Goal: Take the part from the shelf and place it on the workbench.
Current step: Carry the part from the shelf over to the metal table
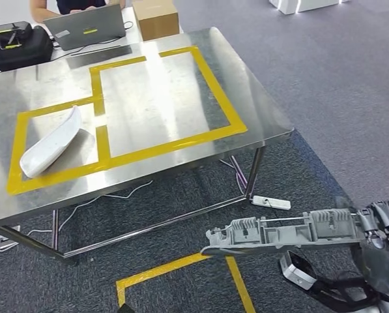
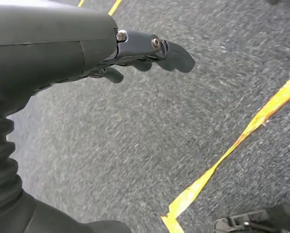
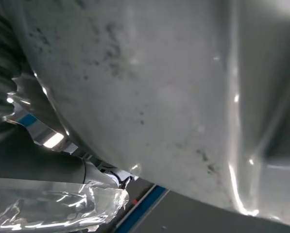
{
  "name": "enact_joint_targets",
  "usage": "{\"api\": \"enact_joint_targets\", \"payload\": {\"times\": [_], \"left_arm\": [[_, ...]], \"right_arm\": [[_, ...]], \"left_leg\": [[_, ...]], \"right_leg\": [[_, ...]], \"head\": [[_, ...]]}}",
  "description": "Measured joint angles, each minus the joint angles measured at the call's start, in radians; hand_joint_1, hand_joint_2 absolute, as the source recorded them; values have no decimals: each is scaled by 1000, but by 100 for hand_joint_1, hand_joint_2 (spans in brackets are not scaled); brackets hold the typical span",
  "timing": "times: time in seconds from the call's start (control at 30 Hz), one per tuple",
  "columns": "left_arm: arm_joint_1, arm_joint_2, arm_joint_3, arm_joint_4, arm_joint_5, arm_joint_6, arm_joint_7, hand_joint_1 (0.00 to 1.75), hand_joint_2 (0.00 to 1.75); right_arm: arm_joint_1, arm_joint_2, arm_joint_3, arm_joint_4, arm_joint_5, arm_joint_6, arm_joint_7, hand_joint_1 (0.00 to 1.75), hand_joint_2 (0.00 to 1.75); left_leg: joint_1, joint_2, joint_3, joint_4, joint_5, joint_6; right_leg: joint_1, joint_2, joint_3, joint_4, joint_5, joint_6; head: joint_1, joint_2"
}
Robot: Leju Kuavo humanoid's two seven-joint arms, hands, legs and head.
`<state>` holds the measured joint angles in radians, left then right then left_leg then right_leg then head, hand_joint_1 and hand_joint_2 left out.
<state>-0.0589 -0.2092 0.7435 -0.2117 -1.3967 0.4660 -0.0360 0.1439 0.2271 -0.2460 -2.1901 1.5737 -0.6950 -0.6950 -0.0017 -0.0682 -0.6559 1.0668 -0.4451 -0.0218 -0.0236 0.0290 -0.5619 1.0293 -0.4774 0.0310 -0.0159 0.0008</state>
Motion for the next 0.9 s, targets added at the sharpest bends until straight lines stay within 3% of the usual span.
{"api": "enact_joint_targets", "payload": {"times": [0.07, 0.13, 0.17, 0.2, 0.27, 0.33, 0.37, 0.4, 0.47, 0.5, 0.57, 0.63, 0.67, 0.7, 0.77, 0.83, 0.9], "left_arm": [[-4, -2, 0, 0, 0, 1, 0, 0, 175], [-4, -2, 0, 0, 0, 1, 0, 0, 175], [-3, -2, 0, 0, 0, 1, 1, 0, 175], [-2, -2, 0, 0, 0, 1, 1, 0, 175], [-3, -2, 0, 0, 0, 1, 1, 0, 175], [-6, -3, 0, 0, 0, 1, 1, 0, 175], [-6, -4, 0, 0, 0, 1, 1, 0, 175], [-6, -4, 0, 0, 0, 1, 1, 0, 175], [-3, -4, 0, 0, 0, 1, 2, 0, 175], [-4, -5, 0, 0, 0, 1, 2, 0, 175], [-6, -6, 0, 0, 0, 1, 2, 0, 175], [-6, -6, 0, 0, 0, 1, 2, 0, 175], [-5, -6, 0, 0, 0, 1, 2, 0, 175], [-4, -6, 0, 0, 0, 0, 2, 0, 175], [-5, -5, 0, 0, 1, -1, 2, 0, 175], [-6, -4, 0, 0, 1, -2, 2, 0, 175], [-3, -3, 0, 0, 2, -2, 2, 0, 175]], "right_arm": [[2, 2, -1, 0, 0, 0, 0, 175, 175], [2, 3, -1, 0, 0, 0, 0, 175, 175], [2, 3, -1, 0, 0, 0, 0, 175, 175], [2, 3, -1, 0, 0, 0, 0, 175, 175], [1, 3, -1, 0, 0, 0, 0, 175, 175], [1, 3, -2, 0, 0, 0, 0, 175, 175], [1, 3, -2, 0, 0, 0, 0, 175, 175], [1, 3, -2, 0, 0, 0, 0, 175, 175], [0, 3, -2, 0, 0, 0, 0, 175, 175], [0, 3, -2, 0, 0, 0, 0, 175, 175], [1, 3, -2, 0, -1, 0, 1, 175, 175], [3, 3, -2, 0, -1, 0, 1, 175, 175], [3, 3, -3, 0, -1, 0, 1, 175, 175], [3, 3, -3, 0, -1, 0, 1, 175, 175], [2, 3, -3, 1, -1, 0, 0, 175, 175], [2, 3, -3, 1, -1, 0, 0, 175, 175], [2, 3, -3, 2, -1, 0, 0, 175, 175]], "left_leg": [[0, 44, -61, 127, -62, -8], [1, 54, -100, 212, -85, -9], [0, 55, -93, 202, -69, -8], [0, 60, -66, 155, -40, -5], [-6, 99, 7, 22, 12, 3], [-13, 132, 45, -51, 24, 13], [-16, 130, 46, -59, 20, 18], [-14, 119, 45, -60, 21, 24], [-8, 98, 46, -64, 23, 34], [-5, 88, 48, -66, 25, 40], [-3, 68, 47, -66, 26, 47], [-3, 44, 47, -66, 26, 49], [-3, 32, 47, -65, 26, 49], [-2, 19, 48, -65, 27, 48], [-2, -6, 48, -62, 27, 42], [-1, -26, 41, -59, 31, 30], [2, -43, 34, -60, 38, 17]], "right_leg": [[3, -28, 1, 0, -1, -7], [5, -56, 1, 0, -3, -9], [6, -68, 2, 0, -4, -9], [6, -79, 4, 0, -5, -8], [10, -98, 8, 1, -10, -3], [18, -114, 12, 0, -14, 5], [21, -124, 14, -2, -16, 10], [21, -132, 18, -5, -17, 14], [19, -109, 13, 12, -34, 26], [18, -85, -3, 48, -55, 30], [15, -42, -65, 173, -115, 35], [15, -33, -119, 269, -140, 36], [15, -32, -122, 266, -124, 35], [13, -30, -107, 225, -92, 35], [7, 4, -48, 91, -26, 36], [2, 41, -10, 12, -5, 31], [5, 39, -6, 5, -5, 19]], "head": [[-8, 0], [-8, 0], [-8, 0], [-8, 0], [-9, 0], [-7, 0], [-6, 0], [-6, 0], [-3, 0], [-1, 0], [4, 0], [5, 0], [5, 0], [5, 0], [5, 0], [4, 0], [3, 0]]}}
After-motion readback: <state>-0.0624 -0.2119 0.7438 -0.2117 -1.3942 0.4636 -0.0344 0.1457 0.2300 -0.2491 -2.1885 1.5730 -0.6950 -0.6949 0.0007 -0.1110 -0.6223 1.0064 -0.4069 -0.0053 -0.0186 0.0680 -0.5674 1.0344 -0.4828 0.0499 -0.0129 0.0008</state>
